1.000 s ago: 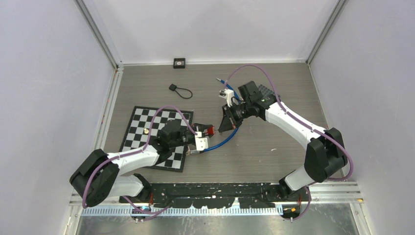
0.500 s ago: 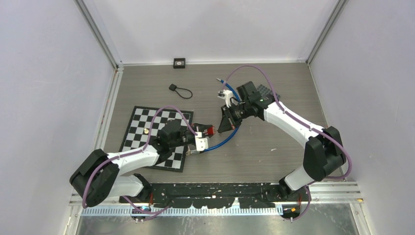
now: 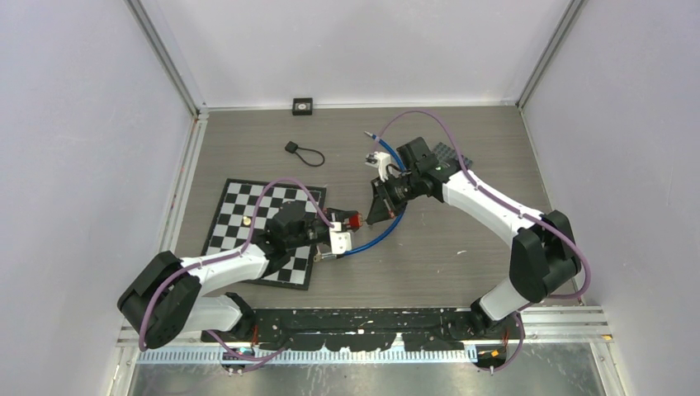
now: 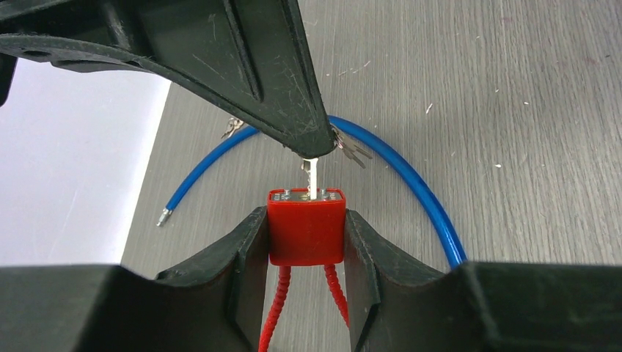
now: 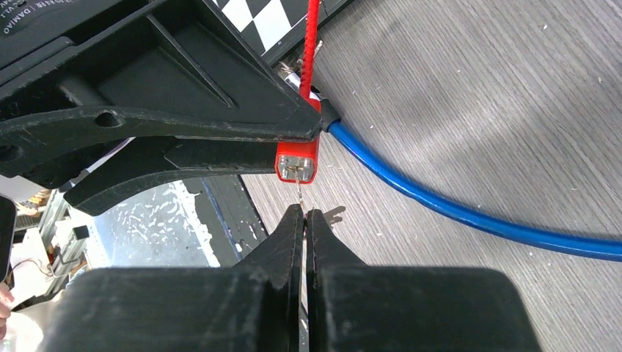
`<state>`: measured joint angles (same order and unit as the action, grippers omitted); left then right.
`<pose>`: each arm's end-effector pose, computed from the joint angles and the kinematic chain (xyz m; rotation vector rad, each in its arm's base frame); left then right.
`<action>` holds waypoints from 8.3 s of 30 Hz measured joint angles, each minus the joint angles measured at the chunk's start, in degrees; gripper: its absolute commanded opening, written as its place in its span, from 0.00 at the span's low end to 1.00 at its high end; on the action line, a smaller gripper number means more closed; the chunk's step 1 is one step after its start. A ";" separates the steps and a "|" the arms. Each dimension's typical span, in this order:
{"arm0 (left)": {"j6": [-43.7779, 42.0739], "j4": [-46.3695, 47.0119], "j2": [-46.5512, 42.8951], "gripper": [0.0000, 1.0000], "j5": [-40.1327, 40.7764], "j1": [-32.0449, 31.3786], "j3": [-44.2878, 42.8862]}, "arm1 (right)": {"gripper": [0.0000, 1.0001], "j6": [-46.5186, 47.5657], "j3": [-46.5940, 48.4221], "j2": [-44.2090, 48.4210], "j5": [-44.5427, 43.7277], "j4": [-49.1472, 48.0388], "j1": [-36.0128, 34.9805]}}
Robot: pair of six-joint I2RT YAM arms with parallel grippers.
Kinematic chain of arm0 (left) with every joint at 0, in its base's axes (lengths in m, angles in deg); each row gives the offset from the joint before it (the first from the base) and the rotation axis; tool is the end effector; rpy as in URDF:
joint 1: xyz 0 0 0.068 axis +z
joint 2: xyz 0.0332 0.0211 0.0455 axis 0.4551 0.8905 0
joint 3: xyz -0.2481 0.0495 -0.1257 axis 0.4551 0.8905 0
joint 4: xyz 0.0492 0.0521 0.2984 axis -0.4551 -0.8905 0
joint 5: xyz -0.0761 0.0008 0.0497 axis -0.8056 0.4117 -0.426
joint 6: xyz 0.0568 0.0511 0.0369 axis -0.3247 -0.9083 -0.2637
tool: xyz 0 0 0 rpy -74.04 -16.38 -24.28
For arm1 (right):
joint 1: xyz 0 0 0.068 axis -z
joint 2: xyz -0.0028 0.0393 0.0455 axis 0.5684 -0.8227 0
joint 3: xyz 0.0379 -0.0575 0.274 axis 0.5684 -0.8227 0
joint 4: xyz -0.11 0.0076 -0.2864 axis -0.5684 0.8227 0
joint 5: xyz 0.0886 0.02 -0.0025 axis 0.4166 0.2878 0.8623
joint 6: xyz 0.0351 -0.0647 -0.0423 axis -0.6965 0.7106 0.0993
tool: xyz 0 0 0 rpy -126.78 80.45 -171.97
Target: Unlock with the key
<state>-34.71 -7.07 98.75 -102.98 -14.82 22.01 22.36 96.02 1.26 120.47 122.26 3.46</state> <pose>0.2090 -0.2375 0.1731 1.4598 1.0225 -0.4410 0.3004 0.2398 0.2316 -0.9700 2.3510 1.1394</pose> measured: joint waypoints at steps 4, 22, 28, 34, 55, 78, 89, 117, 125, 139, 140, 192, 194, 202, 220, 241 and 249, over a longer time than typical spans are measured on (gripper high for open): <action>-0.28 -1.07 0.02 0.00 0.59 -0.15 -0.24 | 0.01 0.00 0.63 -0.52 -0.70 0.26 -0.22; -3.76 -7.85 0.35 0.00 8.74 -3.10 -3.37 | 0.01 -3.32 2.75 -3.76 -2.10 0.85 -0.26; -4.35 -9.07 0.85 0.00 11.08 -3.89 -3.56 | 0.01 -4.72 3.02 -5.46 -1.60 0.48 -0.22; -4.35 -9.51 0.87 0.00 12.02 -3.89 -3.56 | 0.00 -6.14 2.82 -6.38 0.42 -1.18 0.33; -3.39 -8.41 -0.37 0.00 8.41 -2.69 -1.73 | 0.01 -6.80 -2.05 -7.13 9.07 -8.13 2.43; -3.56 -8.20 -0.39 0.00 5.95 -1.53 -0.70 | 0.01 -8.59 -3.23 -8.98 10.73 -10.40 2.45; -1.53 -6.43 -0.39 0.00 7.91 -1.36 0.00 | 0.01 -10.14 -3.34 -9.92 11.72 -13.20 2.95; -5.77 -1.36 -0.42 0.00 5.99 -0.13 3.52 | 0.01 -16.85 -6.45 -11.21 13.90 -20.44 3.65; -3.72 -1.22 -0.42 0.00 4.50 -0.13 3.54 | 0.00 -13.14 -6.43 -10.73 13.53 -18.75 3.72; 3.02 0.09 -0.44 0.00 0.24 0.39 2.45 | 0.01 -4.50 -8.63 -2.19 6.49 -16.59 2.05; 3.15 0.07 -0.44 0.00 0.24 0.39 2.45 | 0.00 -4.76 -8.96 -2.08 6.43 -16.96 2.05; 7.63 24.74 3.26 0.00 -19.30 4.35 5.99 | 0.00 -3.41 -4.46 8.76 7.39 1.07 6.56; 7.76 24.92 3.37 0.00 -19.15 4.35 5.99 | 0.00 -3.50 -3.85 9.42 7.39 1.33 6.56; 7.80 25.90 3.80 0.00 -17.16 4.35 5.88 | 0.00 -5.38 -3.34 9.73 7.34 0.83 6.08; 8.31 26.25 4.24 0.00 -14.27 4.35 5.77 | 0.01 -8.72 -3.34 5.66 7.34 -3.02 4.04; 9.03 26.14 4.24 0.00 -13.14 4.35 5.77 | 0.01 -9.09 -3.65 4.92 6.95 -3.69 3.48; 8.98 25.94 4.31 0.00 -13.66 4.37 5.77 | 0.01 -9.09 -3.67 4.79 6.71 -3.93 3.28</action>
<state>-25.73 18.87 103.06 -116.64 -10.45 27.78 13.27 92.35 6.05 127.18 118.32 6.74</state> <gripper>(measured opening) 0.386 0.039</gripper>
